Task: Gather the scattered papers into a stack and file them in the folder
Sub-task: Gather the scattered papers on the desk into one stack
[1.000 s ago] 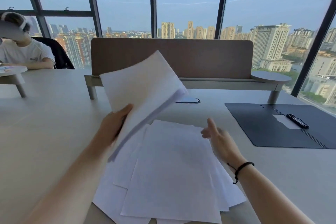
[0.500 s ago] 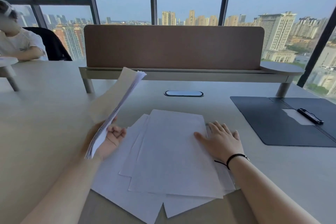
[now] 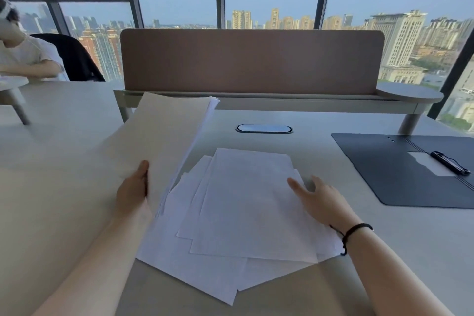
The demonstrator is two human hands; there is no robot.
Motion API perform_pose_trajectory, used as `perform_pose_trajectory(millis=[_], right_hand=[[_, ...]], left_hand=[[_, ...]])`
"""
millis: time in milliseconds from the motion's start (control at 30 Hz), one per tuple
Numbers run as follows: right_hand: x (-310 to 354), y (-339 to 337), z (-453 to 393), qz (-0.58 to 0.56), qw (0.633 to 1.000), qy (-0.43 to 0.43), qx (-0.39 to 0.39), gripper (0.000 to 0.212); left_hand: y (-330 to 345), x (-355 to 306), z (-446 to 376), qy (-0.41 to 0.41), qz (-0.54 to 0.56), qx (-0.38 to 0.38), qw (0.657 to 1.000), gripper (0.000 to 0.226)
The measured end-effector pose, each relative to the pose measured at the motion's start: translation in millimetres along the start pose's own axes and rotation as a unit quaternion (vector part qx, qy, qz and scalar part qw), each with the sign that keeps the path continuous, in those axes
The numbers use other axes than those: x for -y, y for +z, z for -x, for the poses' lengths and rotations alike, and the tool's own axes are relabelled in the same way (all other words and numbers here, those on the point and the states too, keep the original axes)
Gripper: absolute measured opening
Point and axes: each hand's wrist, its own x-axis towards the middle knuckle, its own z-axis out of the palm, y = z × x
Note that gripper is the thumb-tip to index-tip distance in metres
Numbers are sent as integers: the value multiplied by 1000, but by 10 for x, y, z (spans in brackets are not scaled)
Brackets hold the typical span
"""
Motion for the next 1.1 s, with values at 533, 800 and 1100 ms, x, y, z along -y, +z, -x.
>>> perform_pose_trajectory(millis=[533,800,1100], right_hand=[[282,373,289,151,988,-8,11,125],[284,376,264,133,991,-12,-1,115],[120,240,179,184,979,-81,33,87]], left_hand=[[671,245,629,-63,127,10,990,24],[683,151,715,-137,122,143,973,29],[380,-221,533,-128,-11,263,956,23]])
